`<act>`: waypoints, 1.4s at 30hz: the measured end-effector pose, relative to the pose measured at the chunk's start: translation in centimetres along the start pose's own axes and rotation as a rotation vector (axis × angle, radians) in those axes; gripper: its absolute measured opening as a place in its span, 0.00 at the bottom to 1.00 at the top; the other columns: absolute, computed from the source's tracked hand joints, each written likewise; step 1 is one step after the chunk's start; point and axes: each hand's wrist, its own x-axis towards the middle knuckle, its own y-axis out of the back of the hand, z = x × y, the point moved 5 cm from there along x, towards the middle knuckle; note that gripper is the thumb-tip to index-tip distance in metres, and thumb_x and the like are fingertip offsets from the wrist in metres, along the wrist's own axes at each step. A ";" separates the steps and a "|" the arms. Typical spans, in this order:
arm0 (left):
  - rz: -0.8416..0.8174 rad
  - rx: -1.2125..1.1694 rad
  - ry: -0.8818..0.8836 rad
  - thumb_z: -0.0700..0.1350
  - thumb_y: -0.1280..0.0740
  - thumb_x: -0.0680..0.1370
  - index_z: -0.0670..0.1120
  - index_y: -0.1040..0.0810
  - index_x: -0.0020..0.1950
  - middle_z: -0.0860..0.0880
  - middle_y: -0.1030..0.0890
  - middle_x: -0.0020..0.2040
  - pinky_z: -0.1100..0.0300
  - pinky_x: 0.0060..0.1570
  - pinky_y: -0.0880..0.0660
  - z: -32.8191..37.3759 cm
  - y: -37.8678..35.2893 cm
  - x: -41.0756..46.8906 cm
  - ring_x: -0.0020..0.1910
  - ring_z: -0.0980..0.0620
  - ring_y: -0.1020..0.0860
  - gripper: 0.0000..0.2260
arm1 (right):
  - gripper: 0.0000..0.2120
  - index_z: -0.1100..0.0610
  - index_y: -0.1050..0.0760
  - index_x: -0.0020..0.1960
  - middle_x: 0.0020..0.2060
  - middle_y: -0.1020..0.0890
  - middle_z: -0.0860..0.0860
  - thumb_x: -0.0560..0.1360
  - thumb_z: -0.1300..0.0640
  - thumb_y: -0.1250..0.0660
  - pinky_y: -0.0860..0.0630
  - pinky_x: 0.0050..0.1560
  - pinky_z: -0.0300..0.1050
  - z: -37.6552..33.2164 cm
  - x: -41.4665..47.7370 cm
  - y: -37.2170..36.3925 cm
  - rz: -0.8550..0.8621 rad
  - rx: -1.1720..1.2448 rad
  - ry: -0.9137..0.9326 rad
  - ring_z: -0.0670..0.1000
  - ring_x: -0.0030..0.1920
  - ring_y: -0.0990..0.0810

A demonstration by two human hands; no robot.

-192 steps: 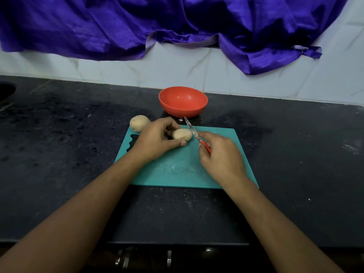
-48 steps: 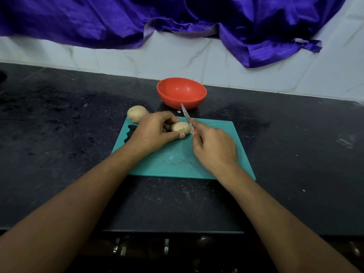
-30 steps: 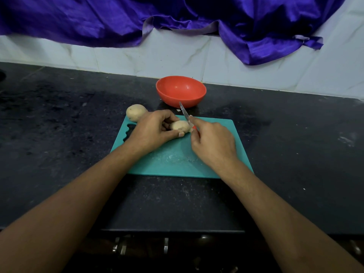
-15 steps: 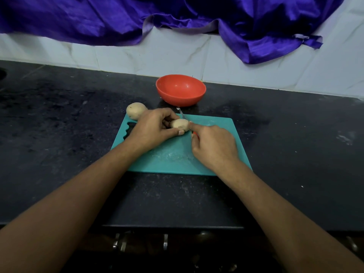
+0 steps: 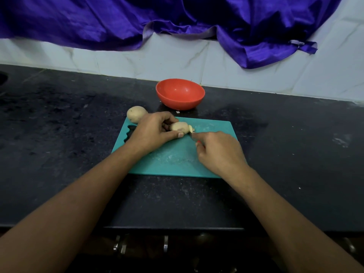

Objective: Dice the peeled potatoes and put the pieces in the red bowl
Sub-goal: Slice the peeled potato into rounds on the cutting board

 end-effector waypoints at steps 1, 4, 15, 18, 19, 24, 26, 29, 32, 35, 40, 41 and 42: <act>0.000 -0.001 0.004 0.52 0.19 0.70 0.50 0.16 0.54 0.57 0.17 0.44 0.62 0.45 0.21 -0.1 0.0 0.0 0.43 0.59 0.19 0.15 | 0.19 0.41 0.27 0.72 0.44 0.17 0.49 0.82 0.50 0.41 0.30 0.40 0.47 0.4 -0.2 0.0 0.008 0.022 -0.025 0.54 0.44 0.20; -0.003 -0.004 0.016 0.51 0.19 0.71 0.50 0.16 0.54 0.57 0.17 0.44 0.64 0.45 0.22 -0.2 0.0 0.1 0.43 0.58 0.19 0.15 | 0.20 0.41 0.27 0.73 0.36 0.20 0.47 0.82 0.50 0.41 0.29 0.38 0.47 1.1 -0.5 0.2 0.068 0.057 -0.071 0.52 0.38 0.23; 0.008 -0.012 -0.014 0.51 0.19 0.70 0.51 0.17 0.52 0.57 0.17 0.42 0.68 0.42 0.24 -0.1 0.0 0.1 0.41 0.61 0.20 0.14 | 0.19 0.42 0.25 0.71 0.36 0.18 0.48 0.82 0.50 0.40 0.24 0.40 0.49 -0.5 1.0 0.8 0.155 0.141 -0.031 0.53 0.41 0.19; 0.009 -0.002 -0.018 0.51 0.19 0.70 0.50 0.17 0.52 0.58 0.17 0.42 0.67 0.42 0.24 -0.1 0.0 0.1 0.41 0.61 0.20 0.14 | 0.19 0.43 0.25 0.71 0.36 0.19 0.47 0.81 0.50 0.40 0.23 0.41 0.50 -0.7 1.3 0.5 0.155 0.151 -0.041 0.54 0.40 0.19; 0.009 -0.002 -0.019 0.51 0.19 0.70 0.50 0.17 0.52 0.57 0.17 0.42 0.66 0.43 0.24 -0.1 0.0 0.1 0.41 0.60 0.20 0.14 | 0.19 0.43 0.25 0.71 0.35 0.20 0.47 0.81 0.50 0.40 0.23 0.41 0.50 -0.7 1.4 0.5 0.151 0.157 -0.041 0.54 0.40 0.19; 0.012 -0.003 -0.019 0.51 0.19 0.70 0.50 0.17 0.53 0.57 0.17 0.42 0.64 0.43 0.22 -0.2 0.0 0.1 0.41 0.60 0.19 0.15 | 0.19 0.42 0.25 0.71 0.31 0.25 0.45 0.81 0.51 0.40 0.26 0.38 0.47 -0.6 1.9 0.8 0.160 0.173 -0.052 0.52 0.38 0.22; 0.009 -0.006 -0.023 0.51 0.19 0.70 0.50 0.17 0.53 0.56 0.17 0.42 0.63 0.44 0.21 -0.2 0.0 0.1 0.41 0.59 0.19 0.15 | 0.19 0.42 0.25 0.71 0.33 0.22 0.46 0.81 0.51 0.40 0.27 0.38 0.47 -0.8 2.0 0.8 0.156 0.164 -0.041 0.52 0.38 0.21; 0.008 -0.002 -0.027 0.52 0.19 0.70 0.50 0.17 0.53 0.57 0.17 0.42 0.65 0.43 0.23 -0.1 0.0 0.1 0.41 0.60 0.19 0.15 | 0.19 0.42 0.25 0.71 0.37 0.18 0.47 0.81 0.51 0.40 0.26 0.39 0.47 -1.0 2.1 0.8 0.142 0.153 -0.035 0.52 0.38 0.21; 0.010 -0.002 -0.025 0.51 0.19 0.71 0.50 0.17 0.54 0.57 0.17 0.42 0.67 0.42 0.24 -0.1 0.1 0.1 0.41 0.61 0.20 0.15 | 0.19 0.43 0.25 0.71 0.39 0.17 0.47 0.82 0.51 0.39 0.25 0.39 0.47 -1.1 2.3 1.0 0.126 0.143 -0.031 0.51 0.38 0.21; 0.011 0.010 -0.025 0.51 0.19 0.71 0.50 0.17 0.54 0.57 0.17 0.43 0.65 0.43 0.22 -0.1 0.0 0.0 0.41 0.60 0.20 0.15 | 0.18 0.43 0.25 0.71 0.48 0.15 0.48 0.82 0.51 0.39 0.27 0.40 0.46 -1.3 2.4 1.2 0.117 0.114 -0.026 0.52 0.45 0.18; 0.020 0.025 -0.040 0.51 0.19 0.70 0.50 0.16 0.53 0.57 0.17 0.42 0.63 0.43 0.22 0.0 0.0 0.0 0.41 0.60 0.20 0.15 | 0.18 0.43 0.25 0.71 0.44 0.15 0.49 0.82 0.51 0.40 0.25 0.41 0.47 -1.1 2.1 1.0 0.104 0.112 -0.025 0.53 0.43 0.19; 0.019 0.026 -0.041 0.52 0.19 0.70 0.50 0.16 0.53 0.57 0.17 0.42 0.61 0.44 0.21 0.0 0.0 0.1 0.41 0.60 0.20 0.15 | 0.19 0.42 0.26 0.72 0.43 0.16 0.48 0.82 0.50 0.40 0.27 0.40 0.47 -1.0 1.8 0.8 0.095 0.110 -0.028 0.53 0.42 0.19; 0.018 0.024 -0.039 0.52 0.19 0.70 0.50 0.16 0.53 0.57 0.17 0.42 0.60 0.44 0.20 -0.1 0.0 0.1 0.41 0.59 0.19 0.15 | 0.19 0.42 0.26 0.72 0.40 0.18 0.48 0.82 0.50 0.41 0.29 0.39 0.46 -0.9 1.5 0.5 0.089 0.101 -0.029 0.52 0.41 0.21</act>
